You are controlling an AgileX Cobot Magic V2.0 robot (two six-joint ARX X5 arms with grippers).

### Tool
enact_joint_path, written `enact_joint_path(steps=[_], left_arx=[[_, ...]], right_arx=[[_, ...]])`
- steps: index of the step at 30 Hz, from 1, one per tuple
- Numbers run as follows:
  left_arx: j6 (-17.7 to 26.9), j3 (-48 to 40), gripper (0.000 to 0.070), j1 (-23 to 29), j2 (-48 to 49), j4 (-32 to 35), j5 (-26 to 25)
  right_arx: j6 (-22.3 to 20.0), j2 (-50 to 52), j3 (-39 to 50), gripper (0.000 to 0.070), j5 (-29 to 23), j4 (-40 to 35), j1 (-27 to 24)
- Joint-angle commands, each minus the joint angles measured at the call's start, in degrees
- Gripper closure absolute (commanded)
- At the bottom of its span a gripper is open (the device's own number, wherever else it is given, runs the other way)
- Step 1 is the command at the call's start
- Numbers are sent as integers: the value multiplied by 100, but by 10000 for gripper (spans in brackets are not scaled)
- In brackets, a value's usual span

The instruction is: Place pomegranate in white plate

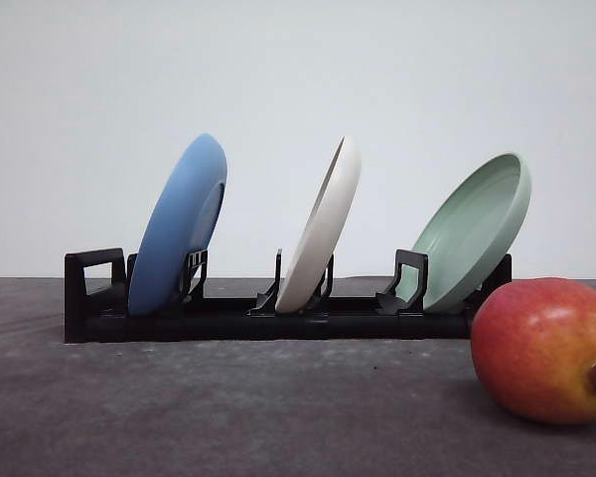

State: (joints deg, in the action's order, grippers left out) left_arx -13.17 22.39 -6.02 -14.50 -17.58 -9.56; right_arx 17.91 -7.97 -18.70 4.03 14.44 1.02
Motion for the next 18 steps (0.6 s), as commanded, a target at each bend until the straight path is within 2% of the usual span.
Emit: enact_joint_path(steps=[1, 5, 8, 13, 15, 18], left_arx=[[-39, 487, 697, -55, -396, -37, -332], [119, 1455, 697, -171, -1284, -264, -1232], [264, 2180, 697, -242, -1926, -478, -2044], [695, 3134, 697, -319, -2719, -986, -3458], [933, 3394, 700, -341, -2932, -1183, -3931], [1240, 3554, 700, -343, -3107, -1307, -4525]], right_arx=[[83, -293, -455, 697, 289, 166, -2], [1, -974, -1355, 697, 1221, 634, -2], [-153, -1474, -1975, 697, 2107, 933, -2], [-765, -2125, -2750, 697, 3354, 1360, -2], [-956, -2303, -2964, 697, 3621, 1519, -2], [-1003, -2422, -3102, 697, 3801, 1601, -2]])
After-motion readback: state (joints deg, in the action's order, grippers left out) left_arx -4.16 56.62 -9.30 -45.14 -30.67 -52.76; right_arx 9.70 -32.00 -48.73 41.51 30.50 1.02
